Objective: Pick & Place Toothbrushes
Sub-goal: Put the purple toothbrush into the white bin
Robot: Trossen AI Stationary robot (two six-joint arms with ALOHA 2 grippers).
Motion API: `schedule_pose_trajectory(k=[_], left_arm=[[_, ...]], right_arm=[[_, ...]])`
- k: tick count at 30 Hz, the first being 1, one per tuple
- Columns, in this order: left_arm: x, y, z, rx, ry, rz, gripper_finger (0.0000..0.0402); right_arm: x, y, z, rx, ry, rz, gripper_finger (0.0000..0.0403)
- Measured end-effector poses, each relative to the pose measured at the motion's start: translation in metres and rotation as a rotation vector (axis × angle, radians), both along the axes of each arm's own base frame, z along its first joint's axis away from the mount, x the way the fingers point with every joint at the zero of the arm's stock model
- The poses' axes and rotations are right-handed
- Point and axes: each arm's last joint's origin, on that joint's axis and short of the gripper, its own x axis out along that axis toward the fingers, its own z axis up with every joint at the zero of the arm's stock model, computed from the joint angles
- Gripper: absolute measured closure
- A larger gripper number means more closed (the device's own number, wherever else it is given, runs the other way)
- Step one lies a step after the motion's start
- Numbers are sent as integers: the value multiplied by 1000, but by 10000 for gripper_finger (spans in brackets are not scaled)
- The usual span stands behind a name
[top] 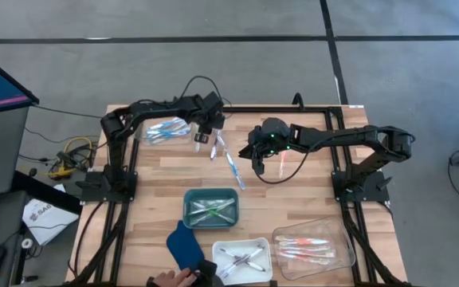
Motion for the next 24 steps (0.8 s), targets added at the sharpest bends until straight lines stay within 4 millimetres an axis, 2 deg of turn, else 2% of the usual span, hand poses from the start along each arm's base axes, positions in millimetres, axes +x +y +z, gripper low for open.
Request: schedule_pose_trajectory(k=[5,10,14,24], left_arm=[[1,-5,-7,13,12,-55,204],[4,-7,-7,25,-23,-40,182],[4,-6,-7,24,-24,-37,182],[1,-1,-7,-2,-59,10,219]], right_arm=[[0,0,0,0,-1,0,348],[0,0,0,-1,-3,0,348],[0,0,0,-1,-3,0,348],[0,0,1,-2,-8,0,348]])
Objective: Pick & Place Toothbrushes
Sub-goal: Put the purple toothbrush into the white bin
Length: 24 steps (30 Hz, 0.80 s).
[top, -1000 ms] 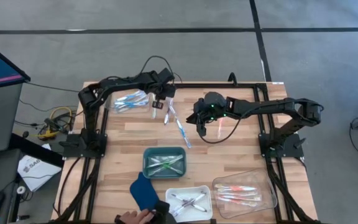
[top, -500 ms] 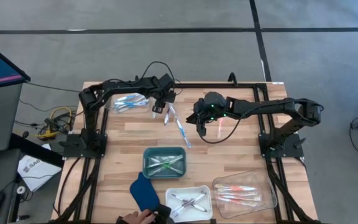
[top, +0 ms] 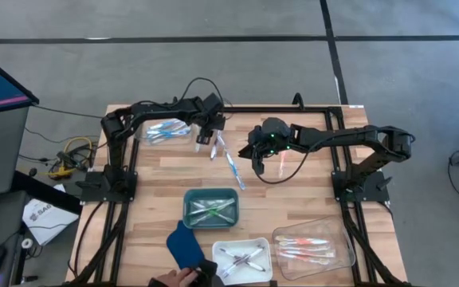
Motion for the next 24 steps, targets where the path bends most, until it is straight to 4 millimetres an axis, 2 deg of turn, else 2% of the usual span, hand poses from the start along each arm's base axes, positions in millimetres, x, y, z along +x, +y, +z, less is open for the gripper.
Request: schedule_pose_trajectory(k=[3,9,16,20,24], left_arm=[[-1,4,-4,-19,-17,48,224],[1,7,-29,-57,33,67,221],[3,6,-29,-42,37,43,217],[2,6,-30,-46,43,42,237],[1,5,-31,-56,58,41,277]], right_arm=[[0,0,1,-2,-6,0,348],[0,-1,1,-7,-15,-2,348],[0,-3,1,-9,-12,-5,348],[0,-3,1,-9,-11,-5,348],[0,-3,1,-9,-11,-5,348]])
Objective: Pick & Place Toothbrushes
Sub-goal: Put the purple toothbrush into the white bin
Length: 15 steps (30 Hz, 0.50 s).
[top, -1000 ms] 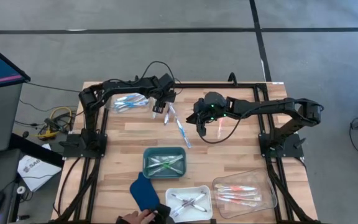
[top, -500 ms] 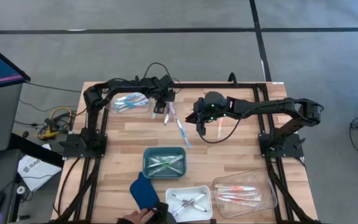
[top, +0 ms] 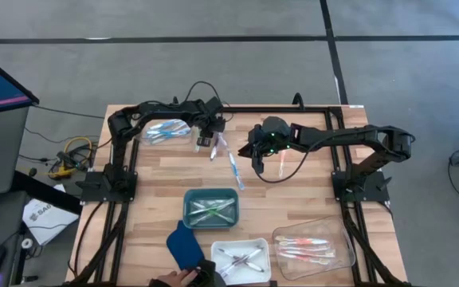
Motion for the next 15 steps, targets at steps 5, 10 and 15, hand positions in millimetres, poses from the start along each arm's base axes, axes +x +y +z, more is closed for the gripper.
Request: schedule_pose_trajectory(k=[5,10,15], left_arm=[[0,-1,-1,-6,13,-2,326],[0,-3,-1,5,26,-1,364],[-1,-2,0,42,51,12,389]], right_arm=[[0,0,0,0,0,0,348],[0,0,0,4,0,-2,348],[0,0,0,5,0,-3,348]])
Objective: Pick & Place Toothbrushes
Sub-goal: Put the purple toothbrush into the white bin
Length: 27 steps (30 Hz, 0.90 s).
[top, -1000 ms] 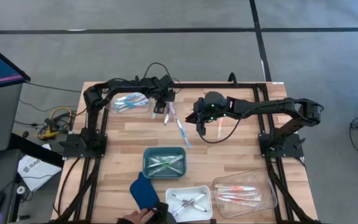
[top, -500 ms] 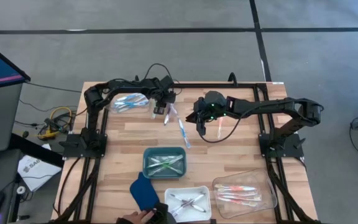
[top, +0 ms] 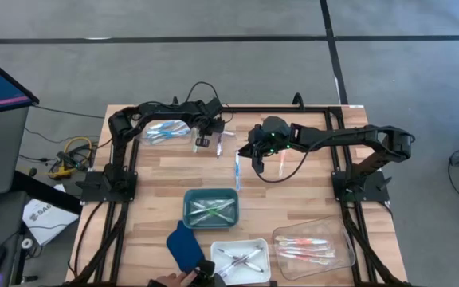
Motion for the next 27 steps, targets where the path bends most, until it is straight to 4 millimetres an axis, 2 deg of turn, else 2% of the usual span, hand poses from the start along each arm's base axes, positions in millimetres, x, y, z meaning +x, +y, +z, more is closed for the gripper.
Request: schedule_pose_trajectory(k=[10,20,27], left_arm=[[0,-3,4,15,7,-3,399],[13,-24,4,41,38,-79,400],[11,-26,10,63,41,-55,400]], right_arm=[[0,0,0,-6,0,3,348],[-1,-4,0,-8,1,-9,348],[-1,-4,0,-8,2,-8,348]])
